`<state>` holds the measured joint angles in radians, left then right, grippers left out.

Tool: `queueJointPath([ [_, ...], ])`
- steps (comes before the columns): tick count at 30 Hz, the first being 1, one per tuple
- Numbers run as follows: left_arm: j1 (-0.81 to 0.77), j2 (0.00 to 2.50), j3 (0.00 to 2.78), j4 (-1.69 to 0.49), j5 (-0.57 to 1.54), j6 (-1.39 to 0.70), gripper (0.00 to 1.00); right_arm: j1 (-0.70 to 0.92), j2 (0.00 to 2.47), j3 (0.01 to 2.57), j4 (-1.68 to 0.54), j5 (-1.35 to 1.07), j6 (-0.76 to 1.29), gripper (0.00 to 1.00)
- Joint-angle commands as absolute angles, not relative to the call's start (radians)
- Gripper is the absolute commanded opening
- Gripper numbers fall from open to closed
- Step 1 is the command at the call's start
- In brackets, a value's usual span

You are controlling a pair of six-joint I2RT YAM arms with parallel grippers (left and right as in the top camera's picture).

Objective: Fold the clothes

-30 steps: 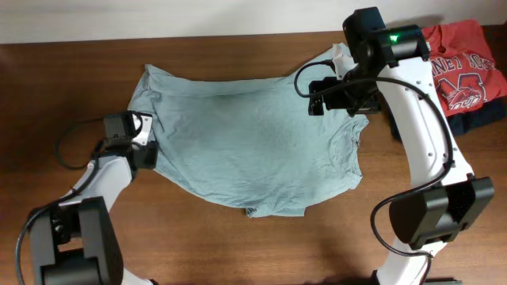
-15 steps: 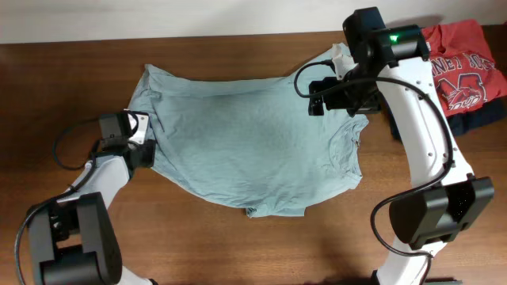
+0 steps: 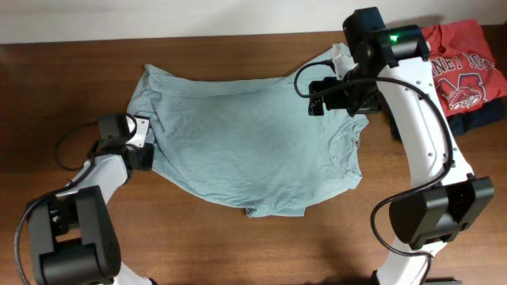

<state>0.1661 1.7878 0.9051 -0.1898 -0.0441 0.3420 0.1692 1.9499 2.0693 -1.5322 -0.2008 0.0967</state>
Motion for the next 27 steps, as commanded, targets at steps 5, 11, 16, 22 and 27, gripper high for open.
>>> queueJointPath([
  [5, 0.173, 1.823, 0.914, -0.178, -0.049, 0.345, 0.15, 0.179, 1.937, 2.064, -1.530, -0.207, 0.085, 0.97],
  [11, 0.172, 1.790, 0.966, -0.218, -0.051, 0.226, 0.01, 0.179, 1.937, 2.064, -1.537, -0.218, 0.086, 0.97],
  [16, 0.170, 1.727, 1.013, -0.273, -0.048, 0.184, 0.01, 0.183, 1.937, 2.064, -1.557, -0.258, 0.086, 0.93],
  [22, 0.170, 1.643, 1.036, -0.315, -0.033, 0.102, 0.01, 0.238, 1.927, 2.064, -1.587, -0.223, 0.148, 0.86],
  [27, 0.170, 1.608, 1.036, -0.336, 0.012, 0.094, 0.01, 0.305, 1.832, 2.064, -1.633, -0.009, 0.308, 0.88],
])
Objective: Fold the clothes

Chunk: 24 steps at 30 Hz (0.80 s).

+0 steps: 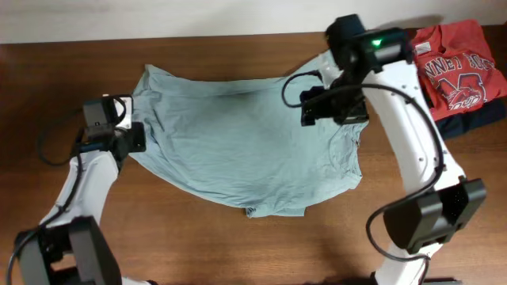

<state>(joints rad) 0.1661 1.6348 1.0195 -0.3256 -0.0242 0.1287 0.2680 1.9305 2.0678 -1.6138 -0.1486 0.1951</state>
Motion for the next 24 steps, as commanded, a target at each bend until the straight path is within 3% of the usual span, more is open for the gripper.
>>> queueJointPath([
  [1, 0.170, 1.608, 1.036, -0.339, 0.013, 0.089, 0.01, 0.321, 1.806, 2.064, -1.647, 0.024, 0.339, 0.89],
  [8, 0.170, 1.608, 1.036, -0.329, 0.028, 0.041, 0.01, 0.447, 1.668, 2.025, -1.699, 0.057, 0.401, 0.98],
  [13, 0.170, 1.608, 1.036, -0.294, 0.028, 0.041, 0.01, 0.548, 1.643, 1.886, -1.688, 0.057, 0.432, 0.94],
  [24, 0.170, 1.608, 1.036, -0.279, 0.044, 0.041, 0.01, 0.654, 1.638, 1.379, -1.397, 0.020, 0.533, 0.94],
])
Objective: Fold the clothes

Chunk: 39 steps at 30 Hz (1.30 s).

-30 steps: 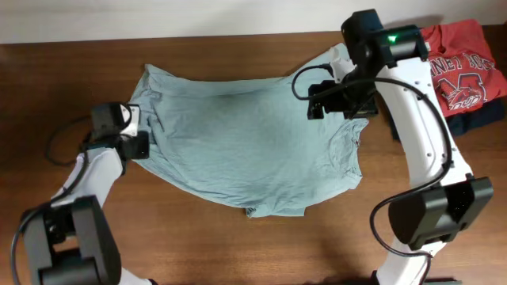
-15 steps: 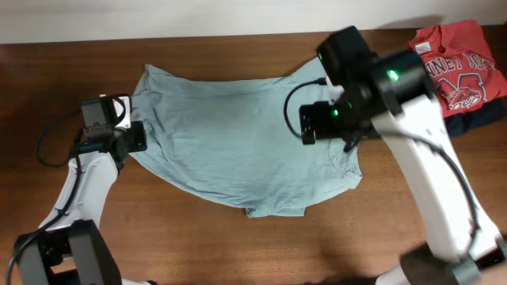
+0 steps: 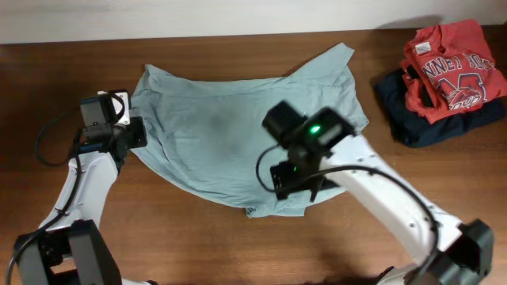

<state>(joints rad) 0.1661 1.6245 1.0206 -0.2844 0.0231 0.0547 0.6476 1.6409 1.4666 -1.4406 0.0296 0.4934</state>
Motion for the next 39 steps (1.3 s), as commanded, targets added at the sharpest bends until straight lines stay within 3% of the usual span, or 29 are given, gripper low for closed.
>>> queueJointPath([
  [1, 0.170, 1.608, 1.036, -0.278, 0.046, 0.041, 0.01, 0.654, 1.638, 1.336, -1.356, 0.012, 0.532, 0.94],
  [15, 0.170, 1.608, 1.036, -0.258, 0.048, 0.041, 0.01, 0.654, 1.638, 0.947, -0.915, -0.069, 0.451, 0.90],
  [21, 0.170, 1.608, 1.035, -0.253, 0.050, 0.041, 0.01, 0.647, 1.639, 0.933, -0.855, -0.067, 0.418, 0.64],
  [23, 0.170, 1.608, 1.035, -0.254, 0.050, 0.041, 0.01, 0.638, 1.641, 0.928, -0.848, -0.054, 0.418, 0.60],
  [39, 0.170, 1.608, 1.035, -0.254, 0.049, 0.041, 0.01, 0.600, 1.641, 0.855, -0.759, -0.079, 0.420, 0.60],
])
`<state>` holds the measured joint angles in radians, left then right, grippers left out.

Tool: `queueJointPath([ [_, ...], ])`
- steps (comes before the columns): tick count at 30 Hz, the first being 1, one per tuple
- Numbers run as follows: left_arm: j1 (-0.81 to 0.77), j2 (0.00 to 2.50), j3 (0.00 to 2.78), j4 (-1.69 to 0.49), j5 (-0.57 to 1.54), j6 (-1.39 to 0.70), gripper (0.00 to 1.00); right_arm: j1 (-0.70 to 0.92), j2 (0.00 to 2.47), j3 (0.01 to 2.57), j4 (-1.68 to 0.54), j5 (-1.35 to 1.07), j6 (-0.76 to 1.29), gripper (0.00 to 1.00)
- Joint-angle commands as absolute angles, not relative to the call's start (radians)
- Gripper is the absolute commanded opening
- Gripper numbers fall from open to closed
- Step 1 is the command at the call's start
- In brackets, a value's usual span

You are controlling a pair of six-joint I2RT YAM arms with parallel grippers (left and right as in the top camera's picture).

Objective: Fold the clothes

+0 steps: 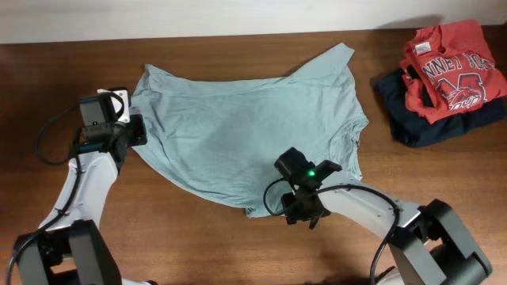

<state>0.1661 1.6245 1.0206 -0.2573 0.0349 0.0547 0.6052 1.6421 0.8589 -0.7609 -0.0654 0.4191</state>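
A light teal t-shirt [238, 134] lies spread out on the brown table, its neck side to the right and one sleeve reaching to the far right corner. My left gripper [135, 136] sits at the shirt's left edge, shut on the fabric there. My right gripper [295, 214] hovers low at the shirt's near edge, next to the small flap of cloth that sticks out there. Its fingers are hidden under the wrist, so its state does not show.
A folded red printed shirt [451, 63] rests on a folded navy garment [412, 119] at the table's far right. The table's back edge meets a white wall. Bare wood runs along the near side and the left.
My right arm has moved nearer and lower, from over the shirt's near middle to its near edge. The left gripper and the shirt have stayed where they were.
My right gripper first held the far right sleeve up, and my left was at the shirt's near-left edge. Then the left gripper sat farther back with that edge drawn out leftward. Later the sleeve lay flat and released, and the right arm stood over the near hem, now lower.
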Motion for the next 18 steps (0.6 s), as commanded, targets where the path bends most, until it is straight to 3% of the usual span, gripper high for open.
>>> queueJointPath([
  [1, 0.170, 1.608, 1.035, -0.254, 0.049, 0.041, 0.01, 0.600, 1.641, 0.854, -0.759, -0.079, 0.420, 0.60],
  [9, 0.170, 1.608, 1.035, -0.239, 0.050, 0.041, 0.01, 0.600, 1.642, 0.834, -0.713, -0.065, 0.418, 0.59],
  [12, 0.170, 1.608, 1.035, -0.240, 0.049, 0.041, 0.01, 0.600, 1.644, 0.834, -0.709, -0.064, 0.414, 0.36],
  [14, 0.170, 1.608, 1.035, -0.239, 0.049, 0.041, 0.01, 0.600, 1.645, 0.834, -0.710, -0.068, 0.392, 0.27],
  [17, 0.170, 1.608, 1.035, -0.239, 0.049, 0.041, 0.01, 0.600, 1.647, 0.833, -0.719, -0.068, 0.392, 0.04],
  [18, 0.170, 1.608, 1.035, -0.239, 0.050, 0.041, 0.01, 0.600, 1.647, 0.832, -0.723, -0.068, 0.392, 0.04],
])
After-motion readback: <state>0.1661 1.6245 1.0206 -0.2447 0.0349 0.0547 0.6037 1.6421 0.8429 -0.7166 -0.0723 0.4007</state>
